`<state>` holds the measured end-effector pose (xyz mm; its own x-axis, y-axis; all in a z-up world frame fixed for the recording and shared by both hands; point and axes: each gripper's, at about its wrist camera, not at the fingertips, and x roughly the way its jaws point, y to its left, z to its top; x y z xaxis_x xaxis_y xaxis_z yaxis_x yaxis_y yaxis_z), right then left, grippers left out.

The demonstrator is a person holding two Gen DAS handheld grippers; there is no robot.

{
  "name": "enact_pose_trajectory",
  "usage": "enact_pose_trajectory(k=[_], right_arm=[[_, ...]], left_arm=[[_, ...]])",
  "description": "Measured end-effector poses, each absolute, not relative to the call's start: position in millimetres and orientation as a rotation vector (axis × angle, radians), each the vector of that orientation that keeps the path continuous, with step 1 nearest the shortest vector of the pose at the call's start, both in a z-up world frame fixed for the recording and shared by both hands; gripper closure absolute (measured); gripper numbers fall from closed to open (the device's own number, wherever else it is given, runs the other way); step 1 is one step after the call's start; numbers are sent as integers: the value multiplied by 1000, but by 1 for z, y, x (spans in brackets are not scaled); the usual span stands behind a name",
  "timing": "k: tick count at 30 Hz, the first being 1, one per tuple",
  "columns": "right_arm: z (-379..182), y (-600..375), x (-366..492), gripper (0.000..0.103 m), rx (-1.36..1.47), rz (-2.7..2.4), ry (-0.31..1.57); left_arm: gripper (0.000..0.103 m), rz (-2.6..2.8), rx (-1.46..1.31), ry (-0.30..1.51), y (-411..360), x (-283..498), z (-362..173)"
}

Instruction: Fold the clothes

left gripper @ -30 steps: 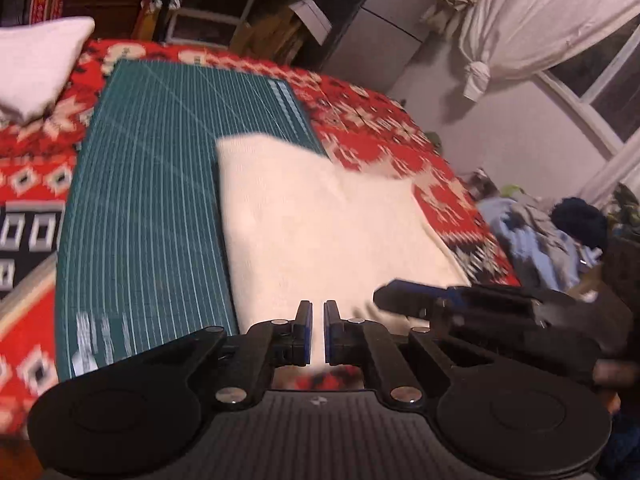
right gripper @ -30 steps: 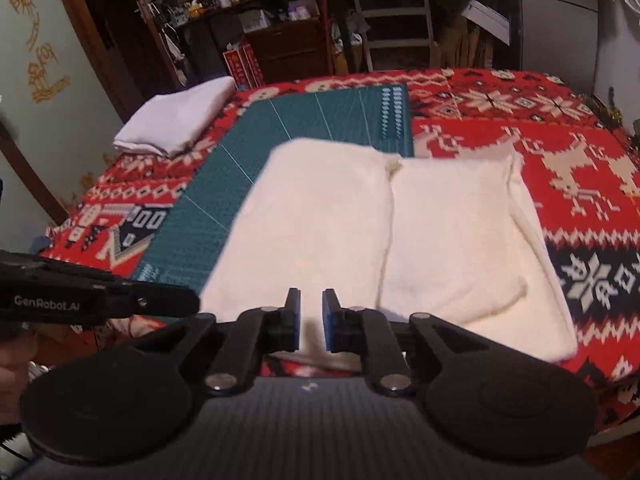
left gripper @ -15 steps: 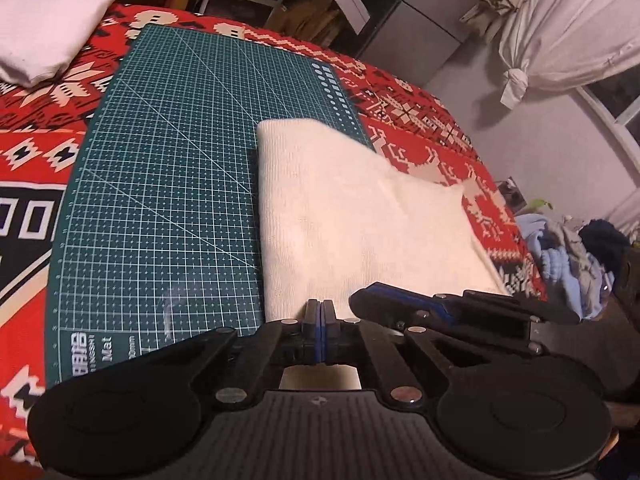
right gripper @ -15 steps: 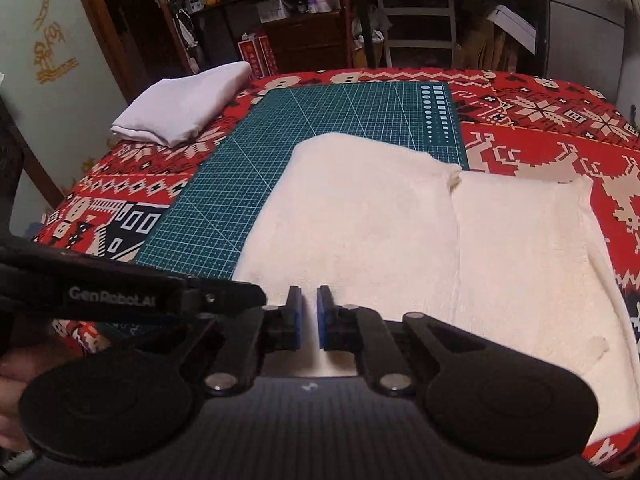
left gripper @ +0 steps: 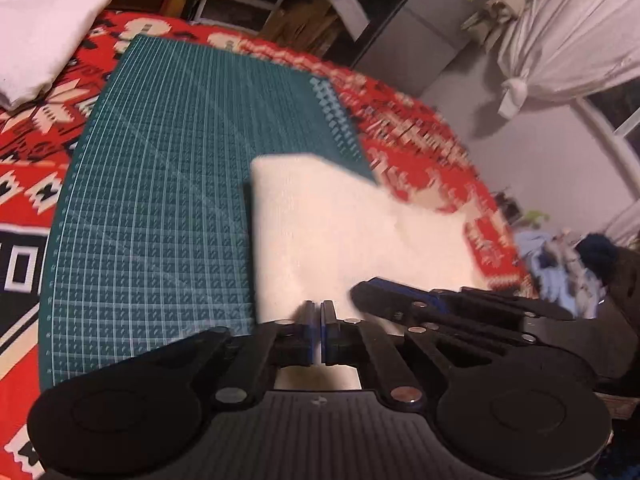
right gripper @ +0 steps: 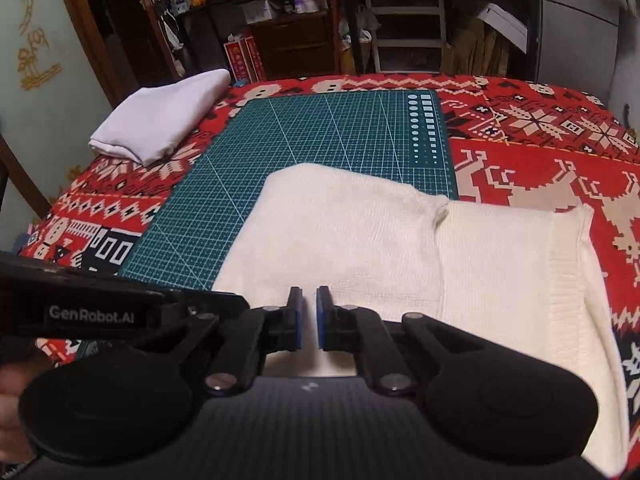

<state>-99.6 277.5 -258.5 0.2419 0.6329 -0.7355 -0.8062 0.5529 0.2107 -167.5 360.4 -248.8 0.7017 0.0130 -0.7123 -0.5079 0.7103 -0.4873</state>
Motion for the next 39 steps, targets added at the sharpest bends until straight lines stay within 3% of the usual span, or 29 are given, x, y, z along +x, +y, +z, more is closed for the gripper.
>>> enact_pose_trajectory(k=[7, 27, 39], right_arm=[[-240, 299, -73, 94, -181, 1008, 874], [-268, 337, -17, 97, -122, 956, 946], [-245, 290, -87, 94, -201, 1031, 943]], left_arm=[[100, 324, -762, 720, 391, -139, -246], [101, 338, -755, 759, 409, -118, -252], [101, 296, -739, 831, 354, -176, -254]])
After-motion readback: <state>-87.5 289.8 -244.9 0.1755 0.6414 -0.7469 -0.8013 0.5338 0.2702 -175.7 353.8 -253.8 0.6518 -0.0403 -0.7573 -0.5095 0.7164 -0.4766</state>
